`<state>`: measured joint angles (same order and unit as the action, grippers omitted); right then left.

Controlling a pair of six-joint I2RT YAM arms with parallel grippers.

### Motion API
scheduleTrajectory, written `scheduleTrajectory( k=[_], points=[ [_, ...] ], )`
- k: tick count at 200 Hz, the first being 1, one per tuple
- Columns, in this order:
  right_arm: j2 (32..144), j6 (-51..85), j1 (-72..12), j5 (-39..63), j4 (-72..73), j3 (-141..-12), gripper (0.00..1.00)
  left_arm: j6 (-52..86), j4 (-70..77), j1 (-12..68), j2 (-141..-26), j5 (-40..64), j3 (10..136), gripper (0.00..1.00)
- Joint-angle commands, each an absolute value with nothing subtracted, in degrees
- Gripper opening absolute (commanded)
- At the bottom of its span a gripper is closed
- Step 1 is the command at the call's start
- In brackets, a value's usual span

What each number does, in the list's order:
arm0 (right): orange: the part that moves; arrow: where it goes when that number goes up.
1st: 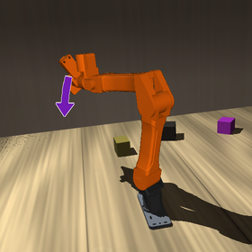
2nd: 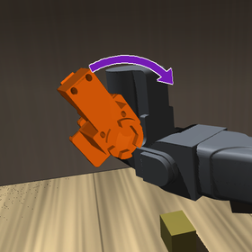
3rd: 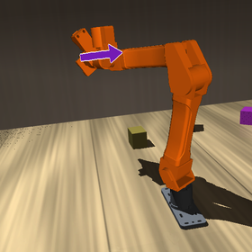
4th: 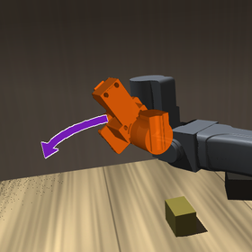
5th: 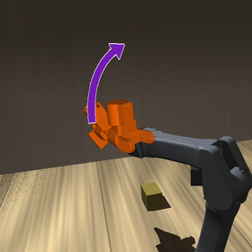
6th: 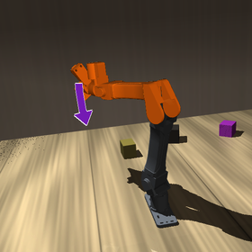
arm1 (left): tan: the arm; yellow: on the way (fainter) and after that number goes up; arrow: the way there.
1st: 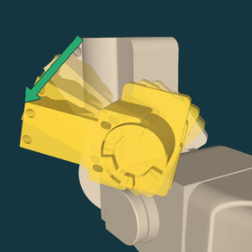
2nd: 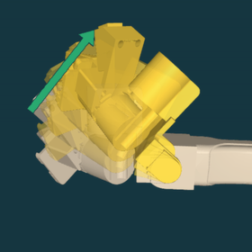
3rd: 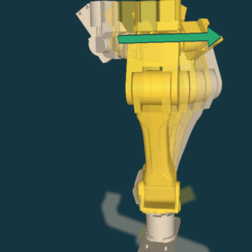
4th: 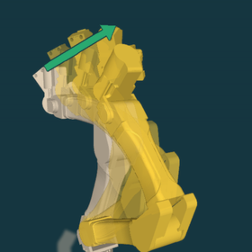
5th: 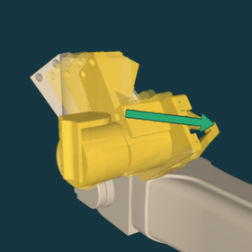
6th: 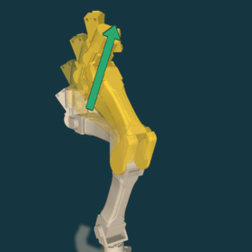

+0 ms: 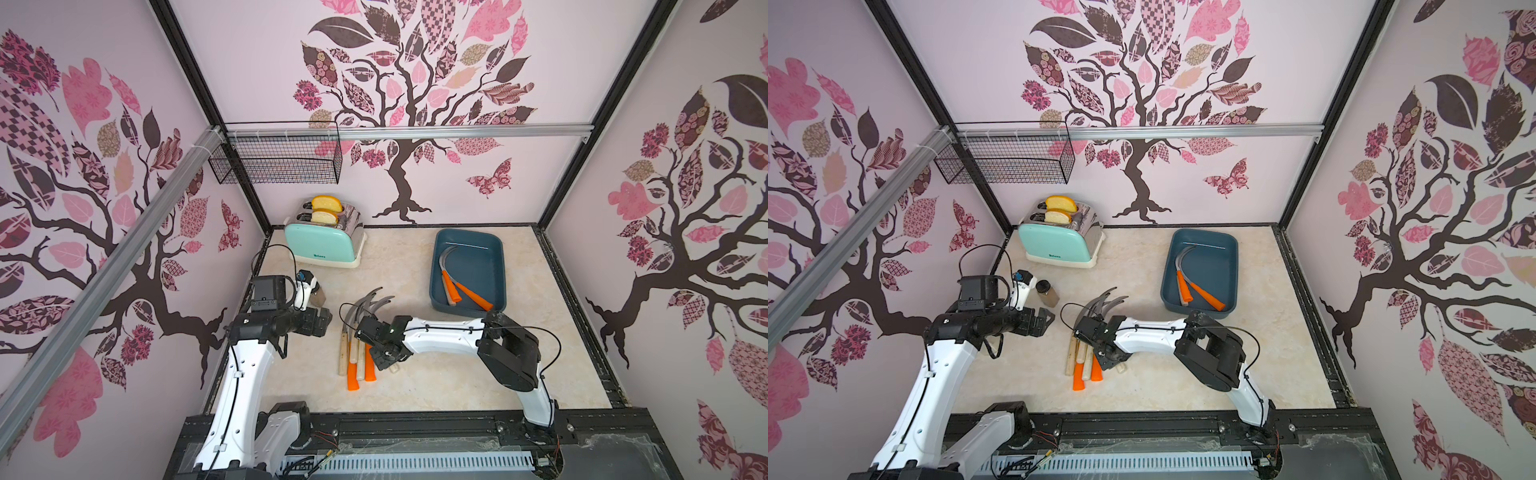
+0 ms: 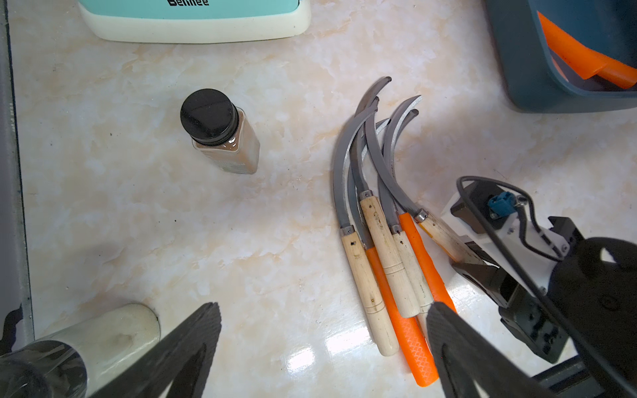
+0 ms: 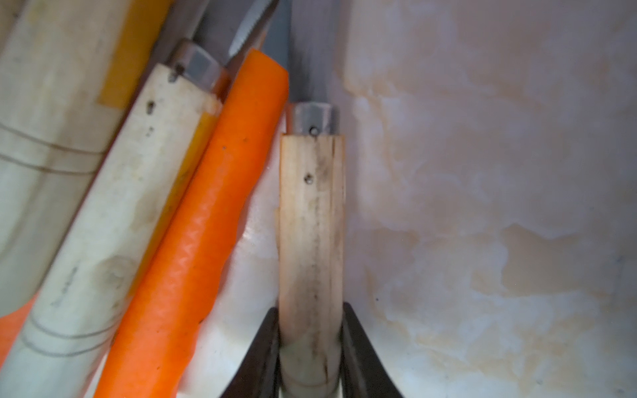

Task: Put small sickles into storage boxes
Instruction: Pick up the sickle at the center of the board.

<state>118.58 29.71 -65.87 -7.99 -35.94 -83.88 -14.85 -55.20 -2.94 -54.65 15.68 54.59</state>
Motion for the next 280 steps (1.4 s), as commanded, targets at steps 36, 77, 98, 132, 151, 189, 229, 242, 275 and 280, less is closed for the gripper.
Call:
scheduleTrajectory(
  k=[36,77,98,132,151,189,229,242,275,280],
  points=[
    [115.7,29.5,-66.0,-11.5,-39.5,-81.3,0.21,-14.8,-55.3,-2.7,-55.1,16.0,56.3,0.98],
    [112.0,28.9,-65.9,-11.8,-40.9,-80.4,0.21,-14.8,-55.3,-2.7,-55.2,15.9,56.6,0.98],
    [111.1,27.6,-65.8,-10.8,-42.4,-80.7,0.21,-14.7,-55.2,-2.7,-55.4,16.0,56.7,0.98],
    [110.4,26.1,-65.7,-9.8,-45.3,-80.9,0.21,-14.4,-55.2,-2.6,-55.4,16.4,57.0,0.98],
    [109.9,25.6,-65.5,-9.5,-46.3,-80.7,0.21,-14.5,-55.3,-2.7,-55.4,16.4,57.1,0.98],
    [109.2,24.9,-65.3,-9.7,-47.8,-80.1,0.21,-14.7,-55.5,-2.7,-55.2,16.3,57.1,0.98],
    [108.3,23.6,-65.3,-9.1,-50.4,-79.0,0.21,-14.5,-55.5,-2.7,-55.1,16.3,57.4,0.98],
    [107.5,23.0,-65.3,-9.2,-51.6,-78.8,0.21,-14.6,-55.4,-2.7,-55.1,16.3,57.5,0.98],
    [104.7,22.0,-65.3,-8.1,-53.8,-77.8,0.2,-14.6,-55.4,-2.7,-55.4,16.4,57.5,0.98],
    [104.2,21.9,-65.3,-7.9,-54.1,-77.6,0.2,-14.6,-55.4,-2.7,-55.4,16.3,57.5,0.98]
  ],
)
